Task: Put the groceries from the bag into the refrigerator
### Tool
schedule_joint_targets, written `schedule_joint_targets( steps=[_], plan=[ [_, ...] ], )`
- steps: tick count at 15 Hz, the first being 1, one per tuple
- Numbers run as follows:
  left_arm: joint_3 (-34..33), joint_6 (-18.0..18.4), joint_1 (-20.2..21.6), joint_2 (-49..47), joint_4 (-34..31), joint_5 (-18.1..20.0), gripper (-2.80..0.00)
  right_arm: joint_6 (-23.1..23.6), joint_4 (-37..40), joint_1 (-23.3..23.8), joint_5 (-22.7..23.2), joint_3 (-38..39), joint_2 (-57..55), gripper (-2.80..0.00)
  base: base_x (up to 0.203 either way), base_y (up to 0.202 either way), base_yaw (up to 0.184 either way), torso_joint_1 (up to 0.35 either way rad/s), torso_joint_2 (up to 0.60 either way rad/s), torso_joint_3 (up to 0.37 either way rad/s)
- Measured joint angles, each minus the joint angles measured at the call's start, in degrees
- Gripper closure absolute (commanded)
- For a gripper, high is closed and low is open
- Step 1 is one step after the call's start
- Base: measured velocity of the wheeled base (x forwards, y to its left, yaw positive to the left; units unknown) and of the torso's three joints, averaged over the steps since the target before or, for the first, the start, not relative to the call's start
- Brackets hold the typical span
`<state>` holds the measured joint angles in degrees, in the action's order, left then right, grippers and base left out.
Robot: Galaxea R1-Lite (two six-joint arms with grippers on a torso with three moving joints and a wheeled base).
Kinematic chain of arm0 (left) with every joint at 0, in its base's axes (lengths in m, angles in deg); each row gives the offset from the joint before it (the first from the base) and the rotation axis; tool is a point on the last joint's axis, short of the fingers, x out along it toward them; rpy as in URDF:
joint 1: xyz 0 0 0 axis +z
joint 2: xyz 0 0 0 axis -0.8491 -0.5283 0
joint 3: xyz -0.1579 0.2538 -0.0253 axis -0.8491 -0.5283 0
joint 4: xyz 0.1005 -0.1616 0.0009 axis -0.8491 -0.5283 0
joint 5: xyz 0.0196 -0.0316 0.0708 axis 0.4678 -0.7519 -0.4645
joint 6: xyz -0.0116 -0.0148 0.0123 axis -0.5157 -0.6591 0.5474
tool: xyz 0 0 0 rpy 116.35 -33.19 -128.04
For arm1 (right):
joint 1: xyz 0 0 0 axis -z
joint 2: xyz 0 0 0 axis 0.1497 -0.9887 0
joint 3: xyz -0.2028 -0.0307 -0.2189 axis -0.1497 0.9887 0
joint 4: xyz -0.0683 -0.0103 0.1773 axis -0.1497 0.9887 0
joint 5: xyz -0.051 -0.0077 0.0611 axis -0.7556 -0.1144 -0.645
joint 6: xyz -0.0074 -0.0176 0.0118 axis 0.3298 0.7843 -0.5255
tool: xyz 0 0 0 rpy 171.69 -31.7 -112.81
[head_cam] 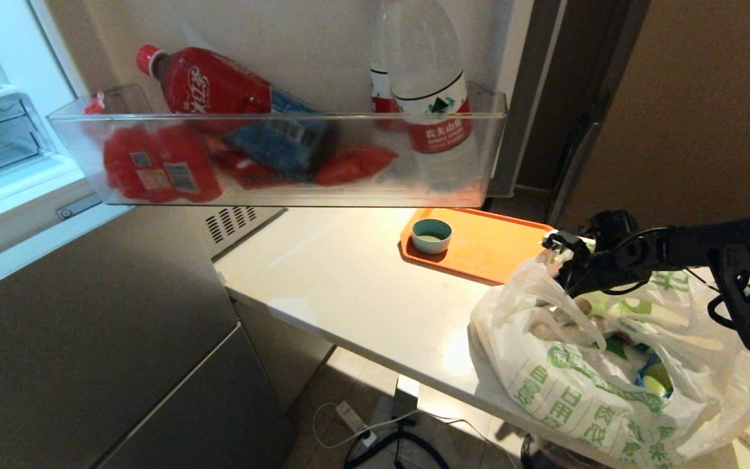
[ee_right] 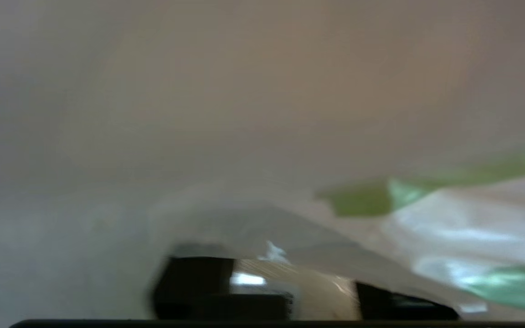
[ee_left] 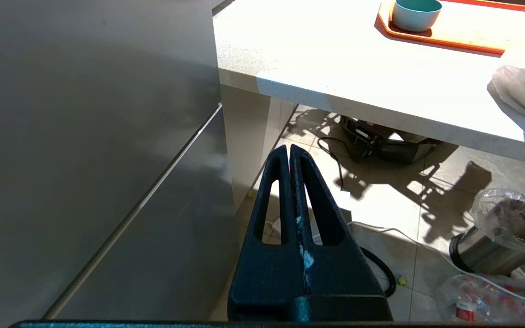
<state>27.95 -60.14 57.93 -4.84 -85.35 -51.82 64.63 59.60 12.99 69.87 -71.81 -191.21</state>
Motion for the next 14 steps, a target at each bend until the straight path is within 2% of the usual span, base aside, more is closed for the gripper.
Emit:
schedule_joint_targets(
  steps=[6, 14],
  plan=[
    [0.00, 0.00, 0.00, 0.00, 0.00, 0.00, 0.00, 4.56, 0.04, -0.22, 0.33, 0.02, -0.71, -2.80, 0.000, 0.000, 0.000, 0.000, 0.00, 0.000],
    [0.00, 0.00, 0.00, 0.00, 0.00, 0.00, 0.00, 4.69, 0.39, -0.06, 2.40, 0.06, -1.90, -2.80, 0.000, 0.000, 0.000, 0.000, 0.00, 0.000]
  ],
)
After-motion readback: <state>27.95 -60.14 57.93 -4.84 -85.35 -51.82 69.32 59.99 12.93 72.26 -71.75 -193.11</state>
